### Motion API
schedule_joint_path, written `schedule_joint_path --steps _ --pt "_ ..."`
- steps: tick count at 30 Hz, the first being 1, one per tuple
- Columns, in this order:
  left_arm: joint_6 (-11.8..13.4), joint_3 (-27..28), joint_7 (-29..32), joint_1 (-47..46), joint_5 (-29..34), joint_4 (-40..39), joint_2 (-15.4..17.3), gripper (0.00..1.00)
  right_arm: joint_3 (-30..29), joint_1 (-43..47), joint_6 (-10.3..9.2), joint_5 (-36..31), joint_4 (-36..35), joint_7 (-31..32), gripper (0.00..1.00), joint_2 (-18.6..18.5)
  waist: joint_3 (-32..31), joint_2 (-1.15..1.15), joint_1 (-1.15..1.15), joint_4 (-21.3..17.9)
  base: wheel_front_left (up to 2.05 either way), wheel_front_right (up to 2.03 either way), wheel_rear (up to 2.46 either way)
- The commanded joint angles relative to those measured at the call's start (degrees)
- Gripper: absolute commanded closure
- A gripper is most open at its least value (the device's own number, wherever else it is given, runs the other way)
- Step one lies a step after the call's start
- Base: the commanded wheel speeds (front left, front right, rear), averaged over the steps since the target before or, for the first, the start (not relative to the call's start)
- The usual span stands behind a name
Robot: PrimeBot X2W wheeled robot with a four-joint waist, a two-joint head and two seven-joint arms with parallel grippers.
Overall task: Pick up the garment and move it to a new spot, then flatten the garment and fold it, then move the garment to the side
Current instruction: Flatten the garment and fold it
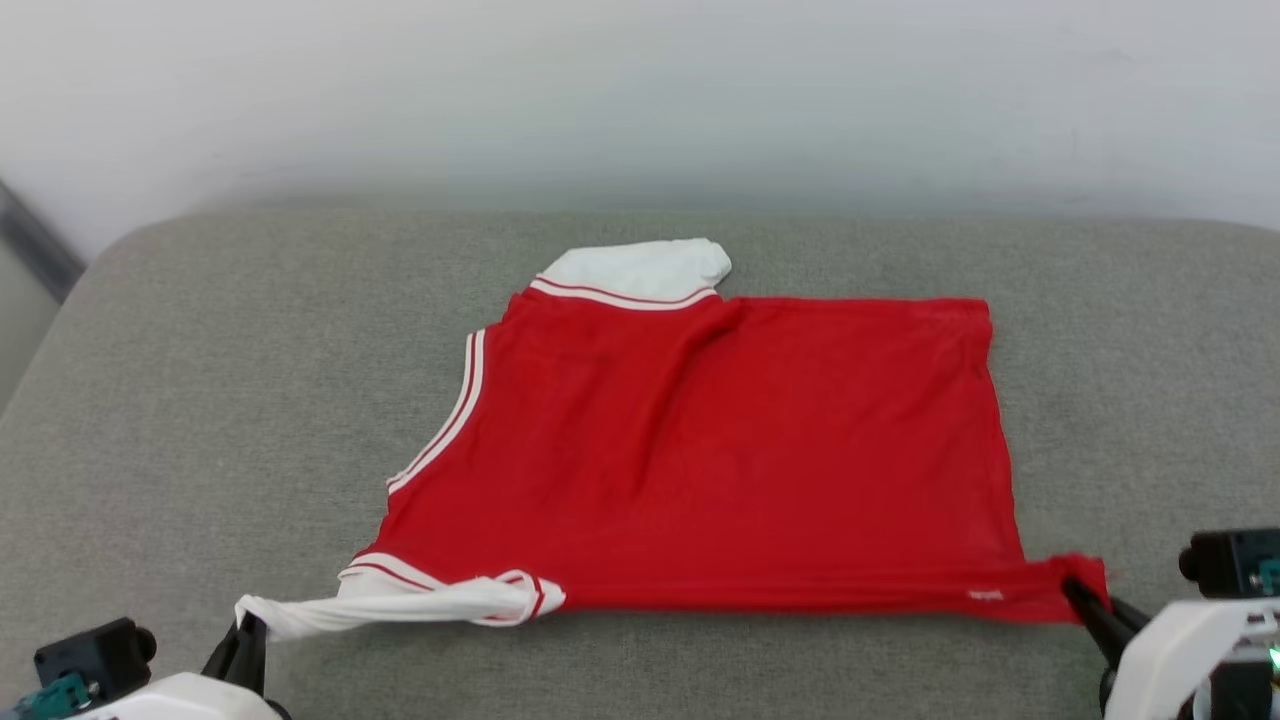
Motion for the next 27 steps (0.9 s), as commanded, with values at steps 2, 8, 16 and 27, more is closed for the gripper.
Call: schedule_joint_path --steps 2,8,16,27 --pt "1.89 1.13 0.76 2.09 -0.22 -2.58 1.43 1.0 -3.37 3.82 -0.21 -1.33 -3.63 2.74 1.0 1.28 -0.74 0.0 0.03 0.49 0.0 0.0 0.0" --pt "3.1 0.68 2.09 1.81 0.45 -9.03 2.27 1.0 -8.79 9.92 -0.19 -4.11 -14.42 11.84 1.0 7.11 -0.17 0.0 0.03 0.02 0.0 0.0 0.0" --pt "-0.7 -3.22 3.39 -9.48 2.18 -5.49 0.16 1.0 -8.61 2.1 -0.17 -6.04 -13.95 16.24 1.0 9.39 3.68 0.0 0.03 -1.22 0.0 0.0 0.0" --pt "-6.55 -5.72 1.73 -23.17 2.22 8.46 -4.6 1.0 -3.3 -11.64 -0.15 -5.52 -2.73 11.06 1.0 6.95 12.24 0.0 0.03 -2.25 0.0 0.0 0.0"
